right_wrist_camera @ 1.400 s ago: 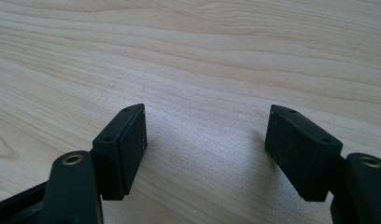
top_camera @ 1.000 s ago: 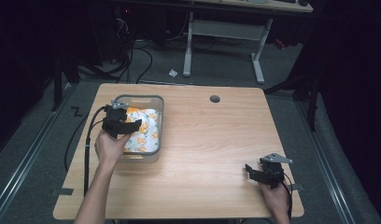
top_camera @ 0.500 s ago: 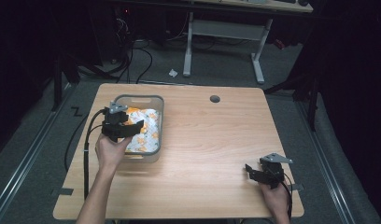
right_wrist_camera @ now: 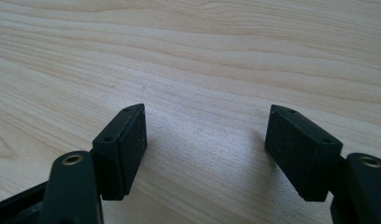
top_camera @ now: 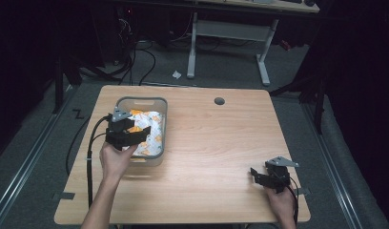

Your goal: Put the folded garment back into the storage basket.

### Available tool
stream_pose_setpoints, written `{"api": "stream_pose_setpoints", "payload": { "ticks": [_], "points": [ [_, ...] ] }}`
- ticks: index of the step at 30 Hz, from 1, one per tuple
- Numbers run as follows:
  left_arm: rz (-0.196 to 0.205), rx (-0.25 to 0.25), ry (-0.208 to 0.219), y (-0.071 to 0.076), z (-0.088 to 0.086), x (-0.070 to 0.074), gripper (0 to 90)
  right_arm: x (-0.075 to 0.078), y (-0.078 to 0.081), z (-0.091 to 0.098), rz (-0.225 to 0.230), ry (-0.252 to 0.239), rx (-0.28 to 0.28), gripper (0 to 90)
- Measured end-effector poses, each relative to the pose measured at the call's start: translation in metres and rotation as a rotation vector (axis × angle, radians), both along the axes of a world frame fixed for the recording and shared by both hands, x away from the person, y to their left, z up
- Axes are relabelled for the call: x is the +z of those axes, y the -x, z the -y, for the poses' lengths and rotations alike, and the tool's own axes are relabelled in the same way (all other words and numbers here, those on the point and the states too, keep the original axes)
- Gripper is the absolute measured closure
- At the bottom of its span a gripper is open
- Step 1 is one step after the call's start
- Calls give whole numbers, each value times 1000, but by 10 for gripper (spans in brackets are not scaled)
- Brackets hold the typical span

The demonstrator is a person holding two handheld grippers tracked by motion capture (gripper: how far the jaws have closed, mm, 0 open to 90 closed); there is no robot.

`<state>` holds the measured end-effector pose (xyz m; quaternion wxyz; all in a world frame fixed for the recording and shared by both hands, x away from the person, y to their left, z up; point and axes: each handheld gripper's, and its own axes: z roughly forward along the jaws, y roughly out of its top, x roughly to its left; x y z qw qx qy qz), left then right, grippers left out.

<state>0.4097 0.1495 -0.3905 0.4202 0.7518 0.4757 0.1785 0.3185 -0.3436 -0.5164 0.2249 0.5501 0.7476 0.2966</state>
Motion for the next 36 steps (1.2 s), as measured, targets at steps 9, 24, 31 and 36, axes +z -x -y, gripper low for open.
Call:
{"api": "stream_pose_setpoints", "payload": {
  "ticks": [9, 24, 31, 36],
  "points": [
    [15, -25, 26, 10, 5, 2, 332, 0, 0, 0, 0, 0, 0, 299],
    [16, -65, 41, 24, 16, 2, 320, 0, 0, 0, 0, 0, 0, 299],
    [8, -95, 18, 33, 26, 3, 331, 0, 0, 0, 0, 0, -1, 299],
    [-17, -114, 11, 36, 35, 0, 336, 0, 0, 0, -1, -2, -3, 299]
  ]
}}
